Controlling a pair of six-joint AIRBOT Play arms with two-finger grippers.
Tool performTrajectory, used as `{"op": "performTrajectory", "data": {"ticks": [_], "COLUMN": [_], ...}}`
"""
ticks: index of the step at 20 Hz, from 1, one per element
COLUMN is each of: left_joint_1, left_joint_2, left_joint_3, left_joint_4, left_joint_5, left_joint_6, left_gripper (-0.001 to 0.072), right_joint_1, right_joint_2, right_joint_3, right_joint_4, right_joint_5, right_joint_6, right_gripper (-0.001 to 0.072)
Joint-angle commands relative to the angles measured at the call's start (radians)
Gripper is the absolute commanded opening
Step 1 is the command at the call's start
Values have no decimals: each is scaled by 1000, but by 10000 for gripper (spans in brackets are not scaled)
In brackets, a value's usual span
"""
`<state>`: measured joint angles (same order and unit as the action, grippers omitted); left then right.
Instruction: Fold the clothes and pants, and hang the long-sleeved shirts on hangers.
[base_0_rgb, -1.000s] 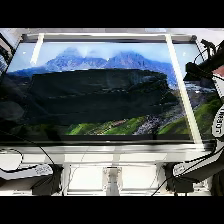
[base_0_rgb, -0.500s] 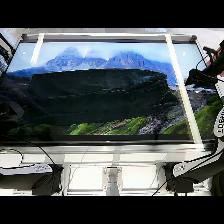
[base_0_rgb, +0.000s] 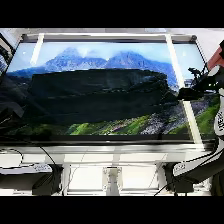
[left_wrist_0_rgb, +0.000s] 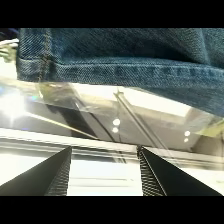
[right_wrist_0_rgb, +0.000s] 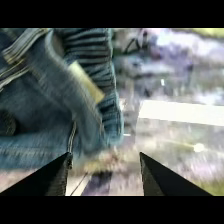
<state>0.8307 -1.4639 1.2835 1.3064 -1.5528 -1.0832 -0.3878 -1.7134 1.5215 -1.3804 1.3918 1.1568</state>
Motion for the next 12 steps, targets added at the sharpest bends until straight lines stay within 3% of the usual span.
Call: {"op": "performTrajectory", "data": {"ticks": [1, 4, 5, 7, 8, 9, 12], "left_joint_1": [1, 1, 1, 1, 1, 1, 2], "left_joint_2": [0, 0, 0, 0, 0, 0, 0], "left_joint_3": [-3, -3, -3, -3, -3, -3, -3], "left_joint_4": [-2, -2, -2, -2, -2, -1, 131], "left_joint_5": [-30, -46, -46, -46, -46, -49, -55], "left_joint_6": [-32, -33, -40, -39, -39, -39, -113], "left_gripper": [473, 472, 473, 472, 473, 472, 474], "right_joint_1": [-1, 0, 0, 0, 0, 0, -15], "right_joint_2": [-45, -79, -87, -97, -99, -98, -90], "right_joint_3": [-33, -33, -33, -33, -33, -33, -33], "right_joint_4": [43, 142, 177, 199, 200, 199, 171], "right_joint_5": [-69, -68, -62, 0, 50, 92, 145], "right_joint_6": [-64, -122, -132, -136, -138, -139, -91], "right_gripper": [479, 471, 431, 284, 109, 25, 22]}}
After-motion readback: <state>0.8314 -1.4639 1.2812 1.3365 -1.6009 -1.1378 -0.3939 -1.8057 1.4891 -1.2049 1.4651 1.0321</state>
